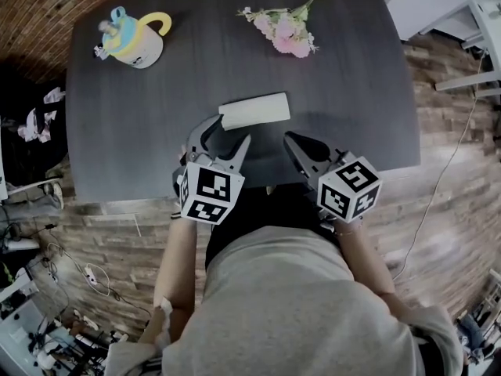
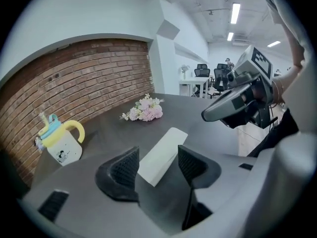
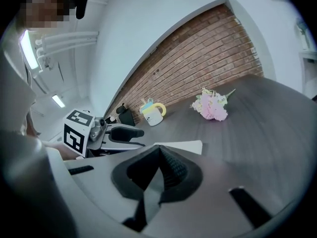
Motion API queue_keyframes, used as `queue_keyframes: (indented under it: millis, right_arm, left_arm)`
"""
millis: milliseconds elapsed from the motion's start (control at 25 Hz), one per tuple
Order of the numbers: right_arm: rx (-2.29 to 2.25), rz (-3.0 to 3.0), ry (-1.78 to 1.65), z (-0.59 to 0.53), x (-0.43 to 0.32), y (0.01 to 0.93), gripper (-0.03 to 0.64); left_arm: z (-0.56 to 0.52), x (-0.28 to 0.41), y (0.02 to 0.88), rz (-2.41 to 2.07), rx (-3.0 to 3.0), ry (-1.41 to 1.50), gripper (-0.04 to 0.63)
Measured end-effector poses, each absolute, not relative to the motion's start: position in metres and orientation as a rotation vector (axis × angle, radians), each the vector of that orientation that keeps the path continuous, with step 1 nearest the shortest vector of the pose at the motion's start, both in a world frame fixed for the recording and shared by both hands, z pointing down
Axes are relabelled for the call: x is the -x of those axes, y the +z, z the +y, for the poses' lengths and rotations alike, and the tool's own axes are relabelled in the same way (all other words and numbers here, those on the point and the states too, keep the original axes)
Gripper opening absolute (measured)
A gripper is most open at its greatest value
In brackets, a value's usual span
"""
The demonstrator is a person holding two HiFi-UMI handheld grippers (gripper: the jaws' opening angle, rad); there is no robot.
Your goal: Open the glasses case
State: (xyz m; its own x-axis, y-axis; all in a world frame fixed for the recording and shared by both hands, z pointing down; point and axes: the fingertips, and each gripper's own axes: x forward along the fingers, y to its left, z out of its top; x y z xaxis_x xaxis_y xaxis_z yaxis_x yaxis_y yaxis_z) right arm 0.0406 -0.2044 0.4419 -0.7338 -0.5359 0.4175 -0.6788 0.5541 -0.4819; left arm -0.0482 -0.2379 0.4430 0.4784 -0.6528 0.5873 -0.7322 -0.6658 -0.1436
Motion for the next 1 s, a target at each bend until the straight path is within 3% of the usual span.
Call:
queue_keyframes:
  millis: [320, 1000]
  right_arm:
    - [-1.061, -2.529, 1.008, -0.213, -0.050, 0.455, 0.008]
    - [-1.070, -2.490, 1.059, -0.209, -0.047, 0.478, 0.008]
  left_arm:
    - [-0.255, 0.036, 0.472, -1.043, -2.756, 1.329, 0.244]
    - [-0.256, 0.040, 0.517, -0.836, -2.762, 1.562, 0.242]
